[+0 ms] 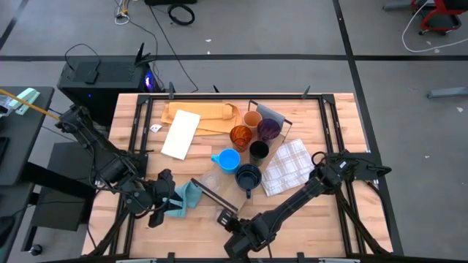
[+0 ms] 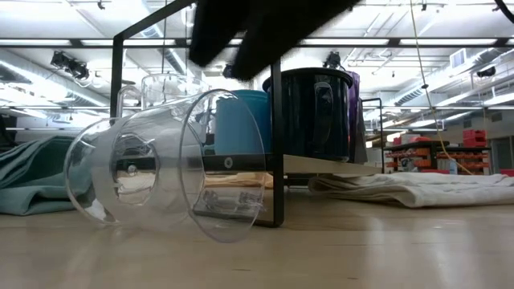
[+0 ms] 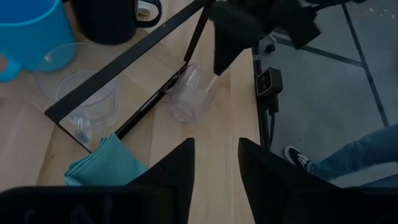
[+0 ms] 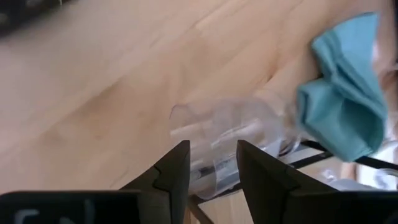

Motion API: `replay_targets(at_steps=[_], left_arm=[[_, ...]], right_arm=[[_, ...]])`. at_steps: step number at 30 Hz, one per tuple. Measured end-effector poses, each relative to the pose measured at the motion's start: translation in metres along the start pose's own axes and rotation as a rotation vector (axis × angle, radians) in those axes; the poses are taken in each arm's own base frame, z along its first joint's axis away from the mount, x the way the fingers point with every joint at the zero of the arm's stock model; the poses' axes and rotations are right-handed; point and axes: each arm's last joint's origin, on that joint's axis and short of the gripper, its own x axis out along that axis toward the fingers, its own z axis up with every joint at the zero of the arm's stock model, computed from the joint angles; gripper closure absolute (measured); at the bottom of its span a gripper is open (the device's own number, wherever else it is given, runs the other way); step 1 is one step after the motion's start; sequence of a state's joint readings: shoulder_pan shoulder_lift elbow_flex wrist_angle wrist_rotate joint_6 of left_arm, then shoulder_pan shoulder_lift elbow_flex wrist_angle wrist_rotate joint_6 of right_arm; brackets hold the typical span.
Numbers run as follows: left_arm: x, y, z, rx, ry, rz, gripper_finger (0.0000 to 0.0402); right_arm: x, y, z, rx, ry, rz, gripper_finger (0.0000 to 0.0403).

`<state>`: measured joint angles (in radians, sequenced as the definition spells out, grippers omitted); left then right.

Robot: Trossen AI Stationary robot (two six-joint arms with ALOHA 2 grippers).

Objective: Stack small to large cups/mugs on shelf
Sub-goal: Put the transparent mug on the shelf

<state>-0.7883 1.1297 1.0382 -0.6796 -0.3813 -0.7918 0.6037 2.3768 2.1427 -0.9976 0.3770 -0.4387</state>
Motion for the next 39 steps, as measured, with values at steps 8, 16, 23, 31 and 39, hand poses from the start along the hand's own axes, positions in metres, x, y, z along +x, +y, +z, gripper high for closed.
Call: replay_targets(at_steps=[8, 16, 23, 31, 39], left_arm=[[0.000, 0.000, 0.000, 0.003, -0.002, 0.001, 0.0272], [0.000, 0.000, 0.000, 0.002, -0.007, 0.005, 0.0274], [0.000, 0.000, 0.000, 0.002, -0.007, 0.004, 0.0271], [0.000, 0.000, 0.000, 0.014, -0.007, 0.004, 0.0274], [0.000, 0.000, 0.001, 0.026, -0.014, 0.011, 0.0272]], right_arm=[[0.011, 0.003, -0.003, -0.008, 0.006, 0.004, 0.0266], [0.019, -0.004, -0.005, 0.022, 0.003, -0.061, 0.0273], [0.025, -0.020, -0.014, 0.030, 0.029, -0.087, 0.0297], [0.030, -0.035, -0.020, 0.032, 0.033, -0.112, 0.0302], [0.030, -0.034, -0.019, 0.009, 0.041, -0.138, 0.0337]])
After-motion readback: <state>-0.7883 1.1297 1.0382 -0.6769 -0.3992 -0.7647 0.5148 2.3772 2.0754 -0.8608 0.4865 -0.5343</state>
